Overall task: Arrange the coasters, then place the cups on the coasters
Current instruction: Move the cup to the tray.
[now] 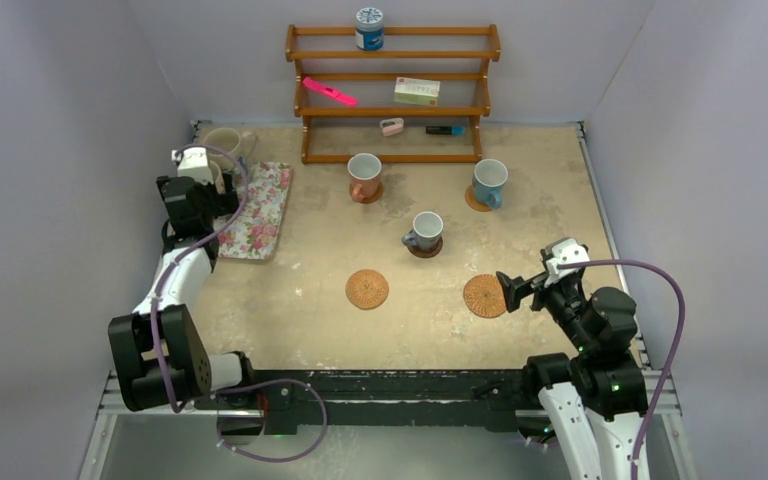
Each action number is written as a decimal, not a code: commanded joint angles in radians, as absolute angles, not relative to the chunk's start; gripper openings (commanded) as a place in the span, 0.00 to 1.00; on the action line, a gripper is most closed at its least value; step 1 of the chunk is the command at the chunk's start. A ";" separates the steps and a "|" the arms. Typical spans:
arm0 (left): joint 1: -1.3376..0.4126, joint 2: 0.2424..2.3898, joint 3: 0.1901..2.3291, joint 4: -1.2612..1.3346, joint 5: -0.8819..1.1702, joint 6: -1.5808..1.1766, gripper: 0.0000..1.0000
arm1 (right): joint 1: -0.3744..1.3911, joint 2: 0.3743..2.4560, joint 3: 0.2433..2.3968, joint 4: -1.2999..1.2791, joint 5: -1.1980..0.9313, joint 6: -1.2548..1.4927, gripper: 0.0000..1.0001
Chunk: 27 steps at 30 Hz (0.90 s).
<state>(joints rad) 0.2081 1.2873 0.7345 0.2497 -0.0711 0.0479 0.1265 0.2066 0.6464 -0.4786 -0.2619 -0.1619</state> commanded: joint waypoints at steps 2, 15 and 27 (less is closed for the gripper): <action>0.273 1.325 0.803 0.281 0.005 0.007 1.00 | 0.132 0.198 0.646 -0.473 -0.287 -0.176 0.99; 0.367 1.442 0.873 0.304 0.142 -0.019 1.00 | 0.132 0.201 0.645 -0.474 -0.291 -0.179 0.99; 0.403 1.473 0.899 0.213 0.191 -0.019 0.90 | 0.132 0.203 0.646 -0.474 -0.293 -0.180 0.99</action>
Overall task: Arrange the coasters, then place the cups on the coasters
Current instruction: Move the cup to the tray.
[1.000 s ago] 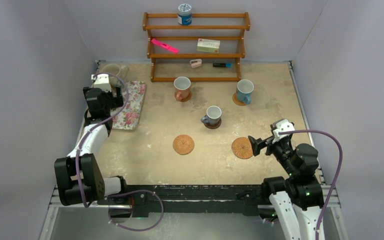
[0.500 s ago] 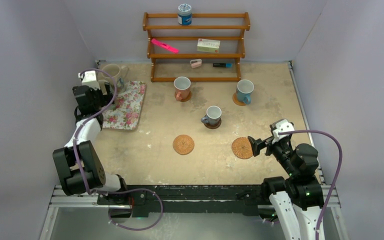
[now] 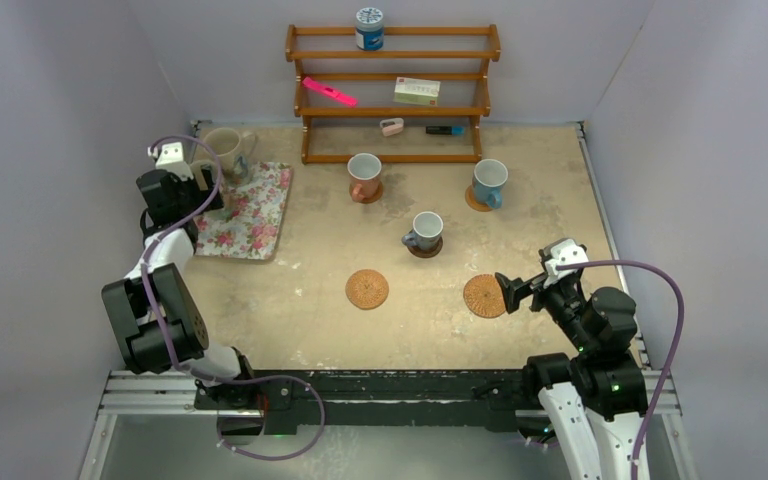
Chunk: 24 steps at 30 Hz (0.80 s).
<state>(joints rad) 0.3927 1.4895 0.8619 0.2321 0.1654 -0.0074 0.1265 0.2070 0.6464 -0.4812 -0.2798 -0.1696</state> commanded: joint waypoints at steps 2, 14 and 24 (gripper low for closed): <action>0.403 1.448 0.874 0.212 0.189 -0.015 0.86 | 0.132 0.203 0.646 -0.474 -0.293 -0.180 0.99; 0.403 1.377 0.815 0.167 0.175 0.044 0.75 | 0.132 0.204 0.646 -0.474 -0.295 -0.180 0.99; 0.432 1.379 0.843 0.187 0.214 0.038 0.79 | 0.132 0.204 0.646 -0.474 -0.296 -0.182 0.99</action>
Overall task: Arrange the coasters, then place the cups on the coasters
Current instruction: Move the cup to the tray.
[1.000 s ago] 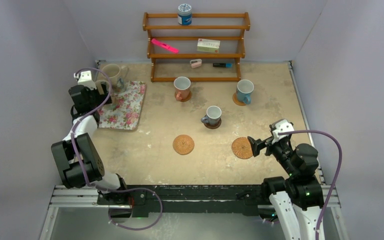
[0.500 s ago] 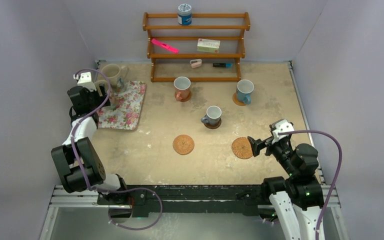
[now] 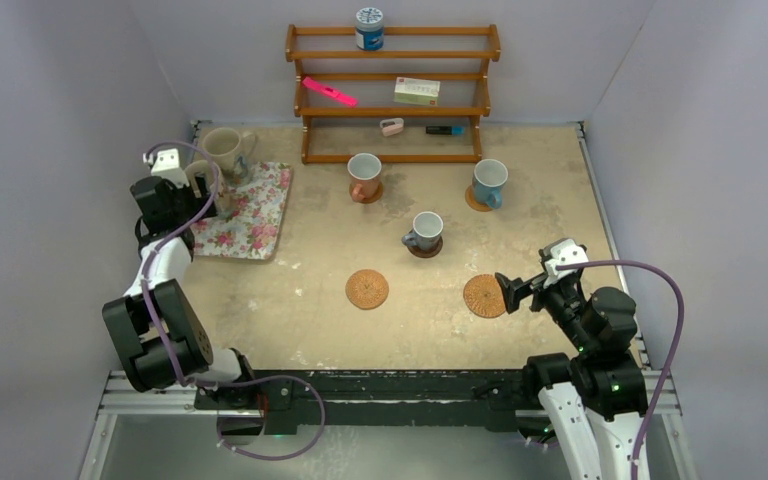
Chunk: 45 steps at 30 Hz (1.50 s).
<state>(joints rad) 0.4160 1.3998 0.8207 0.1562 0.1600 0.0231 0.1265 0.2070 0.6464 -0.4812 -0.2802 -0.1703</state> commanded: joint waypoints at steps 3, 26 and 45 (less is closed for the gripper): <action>0.433 1.344 0.852 0.205 0.317 0.044 0.84 | 0.132 0.206 0.646 -0.474 -0.296 -0.182 0.99; 0.250 1.764 1.469 0.057 0.436 0.133 1.00 | 0.132 0.208 0.644 -0.474 -0.295 -0.182 0.99; 0.241 1.921 1.486 0.023 0.517 0.157 0.71 | 0.132 0.205 0.645 -0.474 -0.298 -0.183 0.99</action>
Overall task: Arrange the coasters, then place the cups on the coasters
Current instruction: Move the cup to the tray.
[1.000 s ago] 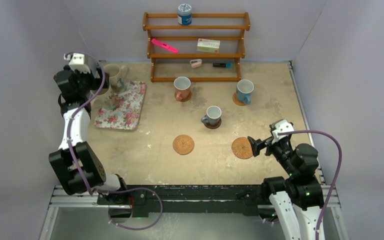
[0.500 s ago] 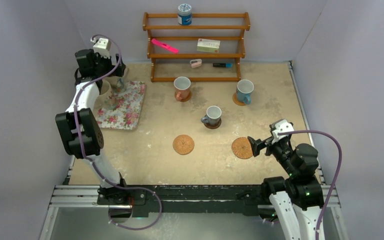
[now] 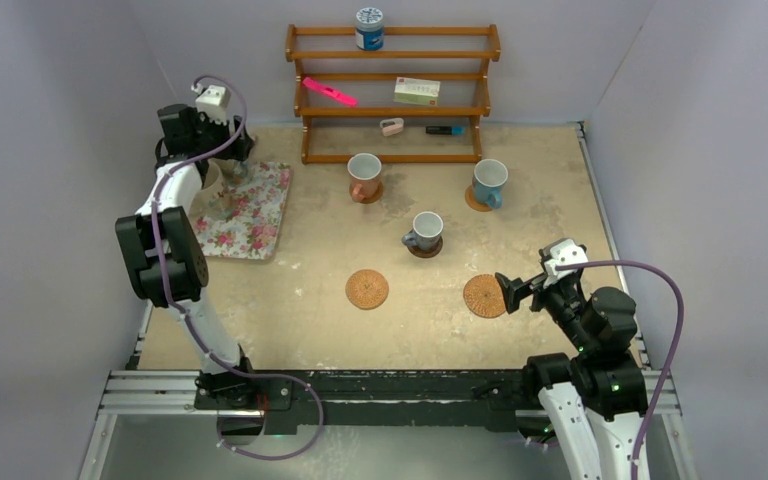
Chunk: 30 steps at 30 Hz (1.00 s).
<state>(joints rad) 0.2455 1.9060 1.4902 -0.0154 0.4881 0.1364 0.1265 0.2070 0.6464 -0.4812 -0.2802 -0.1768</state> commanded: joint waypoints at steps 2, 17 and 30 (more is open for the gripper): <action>0.239 1.934 1.491 0.023 0.522 0.158 0.67 | 0.132 0.205 0.645 -0.473 -0.298 -0.183 0.99; 0.232 1.971 1.500 0.015 0.495 0.173 0.43 | 0.132 0.201 0.645 -0.474 -0.304 -0.187 0.99; 0.232 1.986 1.526 0.002 0.509 0.171 0.02 | 0.132 0.199 0.644 -0.476 -0.308 -0.188 0.99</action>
<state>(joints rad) 0.2386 1.9713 1.4921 -0.0029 0.4812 0.1707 0.1265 0.2070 0.6464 -0.4816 -0.2832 -0.1776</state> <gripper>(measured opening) 0.146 0.987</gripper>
